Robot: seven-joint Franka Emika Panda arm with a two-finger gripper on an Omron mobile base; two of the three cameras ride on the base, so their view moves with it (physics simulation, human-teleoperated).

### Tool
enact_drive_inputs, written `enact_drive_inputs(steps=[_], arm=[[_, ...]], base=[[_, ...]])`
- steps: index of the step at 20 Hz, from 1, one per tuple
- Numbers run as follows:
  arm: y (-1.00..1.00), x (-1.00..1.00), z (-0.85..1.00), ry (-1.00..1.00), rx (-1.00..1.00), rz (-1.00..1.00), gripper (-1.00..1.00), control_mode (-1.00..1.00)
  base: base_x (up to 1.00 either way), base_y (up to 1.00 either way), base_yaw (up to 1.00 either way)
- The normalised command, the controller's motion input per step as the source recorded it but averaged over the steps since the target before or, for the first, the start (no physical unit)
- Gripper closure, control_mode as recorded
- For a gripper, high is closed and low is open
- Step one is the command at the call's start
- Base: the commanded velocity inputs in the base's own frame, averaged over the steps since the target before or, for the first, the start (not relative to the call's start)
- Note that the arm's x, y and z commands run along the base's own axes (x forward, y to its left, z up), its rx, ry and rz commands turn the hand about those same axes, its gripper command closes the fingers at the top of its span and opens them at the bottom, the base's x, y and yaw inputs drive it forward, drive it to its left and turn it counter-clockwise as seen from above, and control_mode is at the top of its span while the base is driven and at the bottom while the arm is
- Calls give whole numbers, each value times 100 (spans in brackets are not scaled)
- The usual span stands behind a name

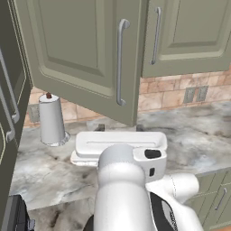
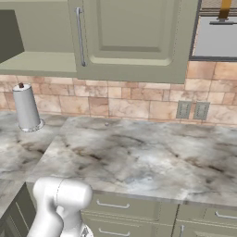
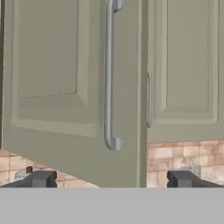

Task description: Close all open cabinet doors.

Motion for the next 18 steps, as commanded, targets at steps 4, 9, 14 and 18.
enact_drive_inputs(steps=[4, 9, 14, 18], arm=[[2, 18, 0, -4, 0, 0, -100, -100], [0, 30, 0, 0, 0, 0, -100, -100], [1, 36, -4, 0, 0, 0, -100, -100], [0, 34, -6, 0, 0, 0, -100, -100]], base=[[0, 0, 0], [0, 0, 0], [0, 0, 0], [0, 0, 0]])
